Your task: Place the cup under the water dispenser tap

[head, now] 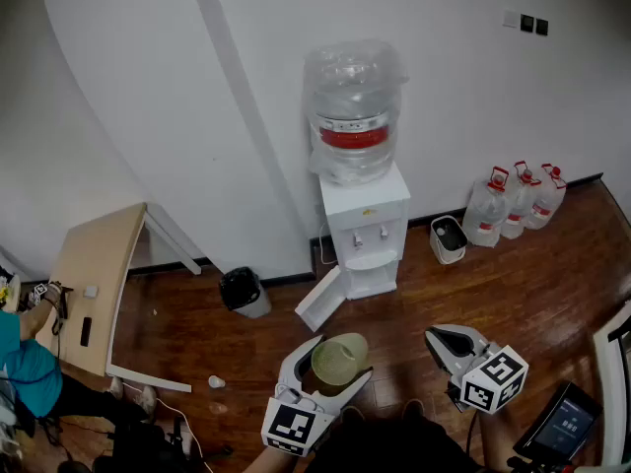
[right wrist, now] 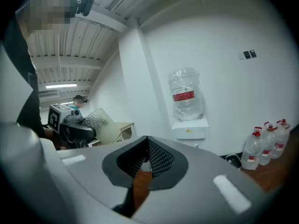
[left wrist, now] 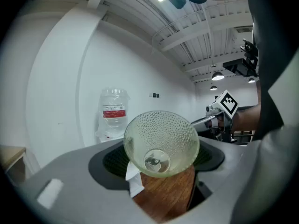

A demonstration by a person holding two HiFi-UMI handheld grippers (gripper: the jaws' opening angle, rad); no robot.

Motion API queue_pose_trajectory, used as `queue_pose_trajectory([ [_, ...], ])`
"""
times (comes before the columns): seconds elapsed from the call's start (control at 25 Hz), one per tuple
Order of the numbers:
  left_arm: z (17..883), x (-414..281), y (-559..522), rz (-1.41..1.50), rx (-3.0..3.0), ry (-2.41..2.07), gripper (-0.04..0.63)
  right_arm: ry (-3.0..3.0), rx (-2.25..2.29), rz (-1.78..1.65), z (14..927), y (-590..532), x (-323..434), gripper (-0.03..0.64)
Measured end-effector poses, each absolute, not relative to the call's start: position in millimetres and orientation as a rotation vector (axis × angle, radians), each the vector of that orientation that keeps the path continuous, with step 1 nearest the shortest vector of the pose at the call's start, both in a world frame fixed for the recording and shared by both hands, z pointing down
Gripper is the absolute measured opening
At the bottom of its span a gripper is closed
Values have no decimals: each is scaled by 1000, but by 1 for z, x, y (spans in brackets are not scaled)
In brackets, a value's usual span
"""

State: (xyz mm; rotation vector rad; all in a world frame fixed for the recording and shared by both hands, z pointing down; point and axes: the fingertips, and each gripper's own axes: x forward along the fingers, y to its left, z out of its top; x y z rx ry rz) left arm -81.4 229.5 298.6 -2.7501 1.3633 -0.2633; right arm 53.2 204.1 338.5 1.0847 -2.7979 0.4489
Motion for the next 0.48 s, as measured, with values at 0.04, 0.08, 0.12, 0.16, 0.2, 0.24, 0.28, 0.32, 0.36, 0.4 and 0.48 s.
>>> queue_pose_trajectory([
  [0.04,300,-84,228,-274,-2752,1367,489,-2798,1085,447,338,203,51,2],
  [0.08,302,-87,227,-287,-2756,1371,489,-2799,1085,445,338,203,48,2],
  [0.12,304,-91,226,-303,-2763,1379,489,-2798,1087,444,338,201,46,2],
  [0.16,308,-94,225,-319,-2772,1388,489,-2798,1091,445,338,200,43,2],
  [0.2,311,-97,223,-331,-2778,1393,489,-2796,1096,446,338,198,41,2],
  [0.24,313,-100,222,-336,-2781,1391,489,-2794,1102,449,339,197,39,2],
  [0.28,313,-102,220,-336,-2779,1384,489,-2791,1108,452,339,195,37,2],
  [0.32,315,-105,217,-337,-2780,1378,489,-2786,1116,456,340,193,35,2],
  [0.36,317,-109,215,-342,-2785,1376,489,-2781,1123,461,341,190,32,2],
  [0.4,319,-114,212,-349,-2793,1377,489,-2776,1130,466,342,188,28,2],
  [0.48,324,-123,207,-358,-2805,1373,489,-2767,1143,472,343,184,20,2],
])
